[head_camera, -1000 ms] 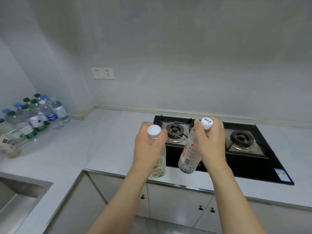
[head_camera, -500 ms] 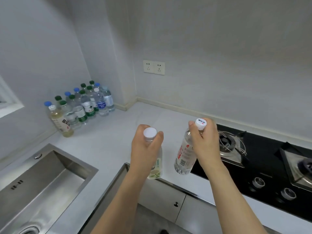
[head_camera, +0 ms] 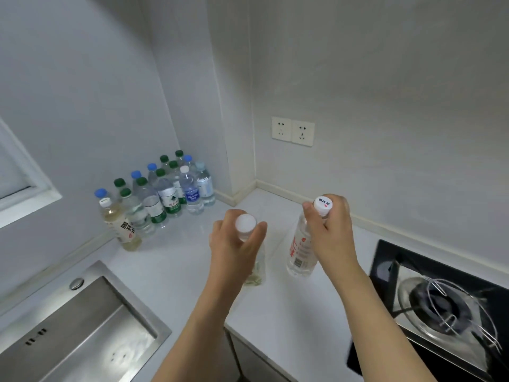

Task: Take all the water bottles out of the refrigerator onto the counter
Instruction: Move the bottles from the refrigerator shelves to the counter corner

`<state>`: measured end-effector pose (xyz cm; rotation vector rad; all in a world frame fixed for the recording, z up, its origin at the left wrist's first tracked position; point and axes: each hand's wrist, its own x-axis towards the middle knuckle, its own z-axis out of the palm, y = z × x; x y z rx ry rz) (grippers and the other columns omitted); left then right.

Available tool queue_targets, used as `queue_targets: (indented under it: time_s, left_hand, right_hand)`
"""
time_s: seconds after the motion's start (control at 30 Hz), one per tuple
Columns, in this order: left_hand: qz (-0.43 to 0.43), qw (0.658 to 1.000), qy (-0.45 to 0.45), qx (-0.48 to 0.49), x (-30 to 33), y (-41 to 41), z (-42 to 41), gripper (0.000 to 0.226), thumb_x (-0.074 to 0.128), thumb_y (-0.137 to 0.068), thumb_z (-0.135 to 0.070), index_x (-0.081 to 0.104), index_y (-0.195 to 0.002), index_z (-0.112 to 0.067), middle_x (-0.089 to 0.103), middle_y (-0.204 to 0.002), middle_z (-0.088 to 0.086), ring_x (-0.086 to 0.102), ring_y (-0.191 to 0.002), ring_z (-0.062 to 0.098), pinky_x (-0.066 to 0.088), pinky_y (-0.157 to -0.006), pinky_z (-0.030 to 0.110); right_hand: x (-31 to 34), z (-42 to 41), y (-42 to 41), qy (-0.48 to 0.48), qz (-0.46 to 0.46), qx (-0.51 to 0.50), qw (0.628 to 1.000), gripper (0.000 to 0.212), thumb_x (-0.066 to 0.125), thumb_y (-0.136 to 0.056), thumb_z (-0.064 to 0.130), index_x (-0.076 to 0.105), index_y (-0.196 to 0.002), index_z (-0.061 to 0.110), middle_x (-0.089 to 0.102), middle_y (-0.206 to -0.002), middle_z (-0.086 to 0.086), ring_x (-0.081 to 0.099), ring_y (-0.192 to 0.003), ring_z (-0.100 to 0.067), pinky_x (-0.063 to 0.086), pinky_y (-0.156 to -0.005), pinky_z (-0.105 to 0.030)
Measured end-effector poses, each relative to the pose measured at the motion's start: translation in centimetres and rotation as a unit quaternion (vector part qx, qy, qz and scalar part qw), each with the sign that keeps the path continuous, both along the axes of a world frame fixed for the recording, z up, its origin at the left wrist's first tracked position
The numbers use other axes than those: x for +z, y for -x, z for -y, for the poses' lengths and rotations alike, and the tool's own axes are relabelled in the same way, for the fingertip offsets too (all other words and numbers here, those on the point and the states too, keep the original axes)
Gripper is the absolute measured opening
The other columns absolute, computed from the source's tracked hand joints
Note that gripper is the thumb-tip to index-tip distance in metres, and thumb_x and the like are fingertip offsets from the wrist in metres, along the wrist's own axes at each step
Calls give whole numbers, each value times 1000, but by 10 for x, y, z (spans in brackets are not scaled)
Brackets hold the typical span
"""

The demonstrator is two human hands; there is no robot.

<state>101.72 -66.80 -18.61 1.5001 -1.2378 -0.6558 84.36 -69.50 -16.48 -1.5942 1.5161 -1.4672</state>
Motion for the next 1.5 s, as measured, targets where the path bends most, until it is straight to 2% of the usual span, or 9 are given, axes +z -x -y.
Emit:
queue_targets:
  time_s: [0.23,0.37,0.57,0.67,0.83,1.0,1.1,1.33,1.5]
  left_hand:
    - [-1,1000,-24,-8,-8,-37,49,30,66,-80,-58,55,-98,-38,53,-104,0,63,-91,20,54,-85,42]
    - [16,999,-32,-6,-20,-71,83,40,62,-76,-70,53,-98,-39,60,-99,2,61,-94,23,55,-84,48]
    - [36,996,-71,-35,-30,-139,124,34,63,-78,-65,52,-99,-41,56,-103,-2,58,-93,20,50,-76,33]
    - [42,994,-93,-41,-47,-179,148,40,61,-76,-70,52,-101,-41,59,-100,0,57,-92,23,51,-74,36]
    - [22,993,-113,-13,-75,-234,176,40,63,-76,-68,52,-105,-41,61,-101,-3,59,-95,20,53,-80,38]
    - [30,992,-126,14,-100,-277,201,30,66,-83,-55,52,-105,-39,61,-99,-11,57,-94,17,51,-76,34]
    - [43,990,-133,27,-113,-295,212,29,67,-87,-48,53,-109,-35,60,-103,-13,57,-97,16,51,-78,34]
    - [29,987,-143,66,-123,-317,227,25,67,-85,-50,54,-104,-40,64,-97,-16,61,-91,5,54,-76,33]
    - [164,959,-224,55,-116,-325,232,32,67,-86,-39,49,-111,-34,63,-105,-14,60,-93,15,46,-71,30]
  right_hand:
    - [-9,69,-37,-20,-17,45,999,18,57,-95,31,51,-100,15,46,-99,8,48,-87,11,36,-68,-1]
    - [-17,104,-70,-38,-24,72,996,19,56,-95,32,51,-102,15,46,-101,7,48,-87,11,36,-67,-2]
    - [-27,158,-135,-67,-45,122,989,16,57,-95,33,50,-100,20,47,-103,6,49,-90,1,38,-74,-17]
    - [-36,188,-169,-83,-65,147,984,18,58,-94,34,52,-100,18,49,-103,4,51,-93,-10,41,-78,-24]
    - [-66,232,-226,-87,-105,200,970,19,60,-93,29,53,-100,12,48,-101,4,50,-91,0,36,-75,-7]
    - [-100,274,-280,-86,-130,247,957,19,65,-91,22,54,-100,10,50,-100,3,51,-91,-6,37,-80,-14]
    - [-111,290,-313,-85,-127,274,950,17,66,-90,22,54,-98,14,49,-96,13,51,-91,2,38,-77,-9]
    - [-134,318,-378,-92,-125,316,936,20,67,-90,25,51,-100,19,49,-96,11,51,-89,11,38,-74,-3]
    - [-144,329,-400,-69,-141,321,934,23,69,-88,25,55,-102,13,48,-100,7,50,-90,9,37,-76,-3]
